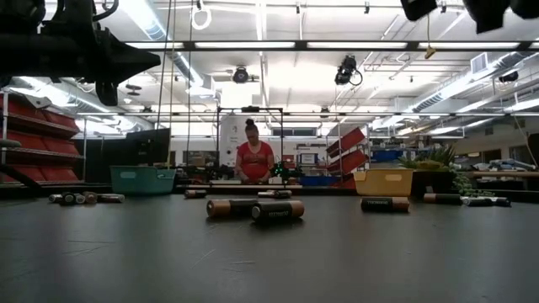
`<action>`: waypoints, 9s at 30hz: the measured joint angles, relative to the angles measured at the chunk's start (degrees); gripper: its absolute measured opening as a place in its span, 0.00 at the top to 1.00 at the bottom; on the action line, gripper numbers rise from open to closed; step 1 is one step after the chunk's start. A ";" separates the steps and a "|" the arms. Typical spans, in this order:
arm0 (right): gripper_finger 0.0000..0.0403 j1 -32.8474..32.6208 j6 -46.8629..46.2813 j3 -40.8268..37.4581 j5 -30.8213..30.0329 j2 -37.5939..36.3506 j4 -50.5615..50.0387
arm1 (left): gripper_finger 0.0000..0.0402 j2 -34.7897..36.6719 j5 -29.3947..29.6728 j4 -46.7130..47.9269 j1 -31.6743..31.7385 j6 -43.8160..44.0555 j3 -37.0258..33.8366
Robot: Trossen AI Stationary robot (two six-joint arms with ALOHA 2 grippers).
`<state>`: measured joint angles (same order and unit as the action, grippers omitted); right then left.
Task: Sort batteries
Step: Put the black battery into the yellow bin
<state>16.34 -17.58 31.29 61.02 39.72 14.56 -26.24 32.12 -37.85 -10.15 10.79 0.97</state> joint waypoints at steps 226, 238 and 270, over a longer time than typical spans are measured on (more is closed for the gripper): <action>0.54 -35.53 -0.75 -4.03 -81.87 39.85 3.80 | 0.61 -45.10 -6.42 8.99 -1.20 10.71 24.00; 0.56 -16.78 13.79 4.40 -67.04 39.87 6.62 | 0.61 -48.19 -6.02 10.91 3.15 15.37 23.98; 0.63 -4.26 24.07 -2.99 -58.44 16.92 13.62 | 0.61 -48.19 2.14 17.06 3.29 13.72 23.98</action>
<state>12.09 6.49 28.30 2.59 56.63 28.18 -74.43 34.25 -20.78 -6.86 24.50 24.95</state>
